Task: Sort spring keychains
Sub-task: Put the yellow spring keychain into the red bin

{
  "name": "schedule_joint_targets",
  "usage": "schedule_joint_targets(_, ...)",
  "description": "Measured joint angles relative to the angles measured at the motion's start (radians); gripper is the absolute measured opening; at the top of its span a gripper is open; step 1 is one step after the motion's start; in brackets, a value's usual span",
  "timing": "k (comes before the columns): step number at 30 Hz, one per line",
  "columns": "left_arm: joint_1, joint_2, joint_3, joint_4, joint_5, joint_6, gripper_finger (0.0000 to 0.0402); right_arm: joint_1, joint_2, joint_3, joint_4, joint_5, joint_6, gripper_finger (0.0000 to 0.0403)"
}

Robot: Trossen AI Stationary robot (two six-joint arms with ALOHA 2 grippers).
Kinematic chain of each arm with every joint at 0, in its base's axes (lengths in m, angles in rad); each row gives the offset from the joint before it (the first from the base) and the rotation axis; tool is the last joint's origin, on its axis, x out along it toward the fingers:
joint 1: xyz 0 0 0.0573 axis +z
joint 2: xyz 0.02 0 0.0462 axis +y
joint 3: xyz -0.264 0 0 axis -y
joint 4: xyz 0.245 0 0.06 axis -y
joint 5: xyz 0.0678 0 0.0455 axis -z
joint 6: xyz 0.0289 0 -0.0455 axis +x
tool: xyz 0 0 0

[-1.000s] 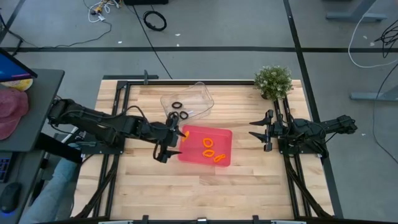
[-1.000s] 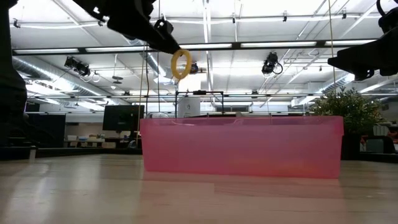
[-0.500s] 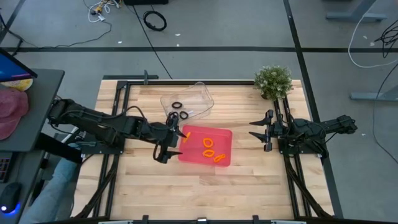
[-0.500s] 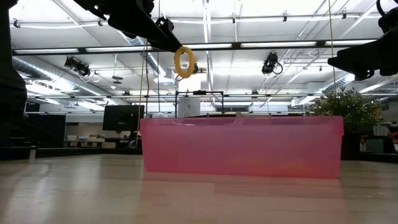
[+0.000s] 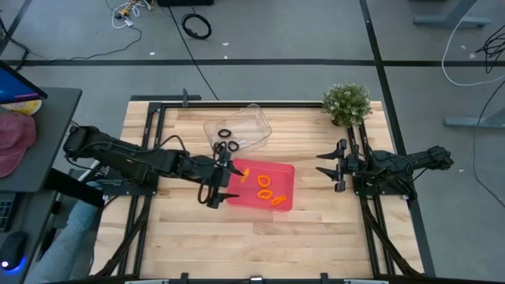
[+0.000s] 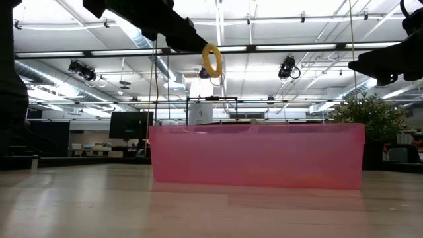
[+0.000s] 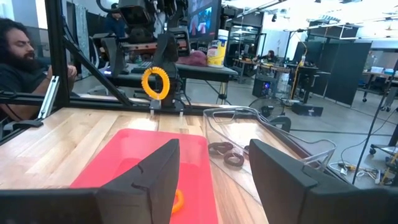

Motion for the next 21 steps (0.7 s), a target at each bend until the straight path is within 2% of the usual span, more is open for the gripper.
schedule_joint_targets(2,0.000,0.000,-0.002,0.010,0.001,-0.008,0.0337,0.000,0.000,0.000,0.001,0.000,0.000,0.0198)
schedule_joint_targets(5,0.000,0.028,-0.004,0.143,0.019,-0.150,0.0337,0.000,0.000,0.000,0.001,0.000,0.000,0.0198)
schedule_joint_targets(7,-0.003,0.028,-0.007,0.153,0.018,-0.195,0.0337,0.000,0.000,0.000,0.001,0.000,0.000,0.0198)
schedule_joint_targets(10,-0.003,0.025,-0.006,0.167,0.018,-0.203,0.0337,0.000,0.000,0.000,0.001,0.000,0.000,0.0198)
schedule_joint_targets(13,-0.003,0.047,-0.004,0.273,0.013,-0.213,0.0337,0.000,0.000,0.000,0.001,0.000,0.000,0.0198)
schedule_joint_targets(21,-0.002,0.051,-0.006,0.271,0.008,-0.183,0.0337,0.000,0.000,0.000,0.000,0.000,0.000,0.0198)
